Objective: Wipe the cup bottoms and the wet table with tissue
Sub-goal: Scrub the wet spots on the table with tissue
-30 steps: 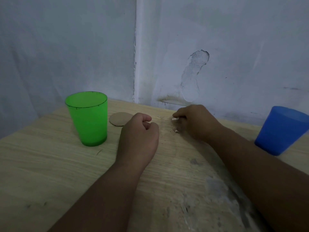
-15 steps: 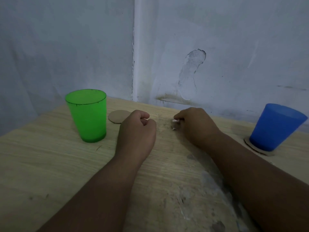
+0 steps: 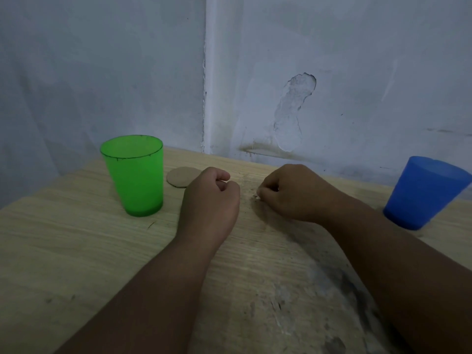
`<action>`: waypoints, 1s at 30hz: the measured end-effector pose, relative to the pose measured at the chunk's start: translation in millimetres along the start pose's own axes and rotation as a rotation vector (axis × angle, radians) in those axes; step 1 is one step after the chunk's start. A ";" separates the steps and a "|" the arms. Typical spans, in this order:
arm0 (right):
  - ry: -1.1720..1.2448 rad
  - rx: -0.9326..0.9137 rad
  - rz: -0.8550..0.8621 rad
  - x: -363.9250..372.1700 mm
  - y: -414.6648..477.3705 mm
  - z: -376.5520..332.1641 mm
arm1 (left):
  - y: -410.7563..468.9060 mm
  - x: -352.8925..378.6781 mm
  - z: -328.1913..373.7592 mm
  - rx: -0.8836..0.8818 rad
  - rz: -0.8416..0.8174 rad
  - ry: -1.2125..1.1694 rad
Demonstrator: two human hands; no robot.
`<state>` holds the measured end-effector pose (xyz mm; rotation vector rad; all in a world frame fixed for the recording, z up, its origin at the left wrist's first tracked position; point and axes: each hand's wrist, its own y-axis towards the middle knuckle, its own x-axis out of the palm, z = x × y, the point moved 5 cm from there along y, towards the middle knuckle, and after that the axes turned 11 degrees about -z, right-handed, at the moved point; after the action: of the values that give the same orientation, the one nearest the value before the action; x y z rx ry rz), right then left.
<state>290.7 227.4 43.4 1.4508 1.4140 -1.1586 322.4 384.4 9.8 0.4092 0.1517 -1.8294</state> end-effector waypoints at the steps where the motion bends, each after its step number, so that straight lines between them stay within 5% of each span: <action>1: -0.013 -0.003 0.007 0.1 0.2 -0.4 | -0.1 -0.1 -0.3 0.002 0.001 0.003; 15: -0.247 0.067 0.121 15.9 19.4 -10.9 | 1.0 -0.2 -1.0 0.021 0.007 0.007; 23: 0.226 -0.002 0.245 1.9 16.4 -14.2 | 2.3 -0.6 -0.5 0.008 0.012 0.007; 30: 0.190 -0.055 0.380 1.5 25.8 -12.3 | 2.0 -0.1 -1.5 0.010 0.016 0.002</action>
<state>317.4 237.8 43.8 1.7344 1.2110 -0.7545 324.6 384.4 8.6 0.4178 0.1400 -1.8145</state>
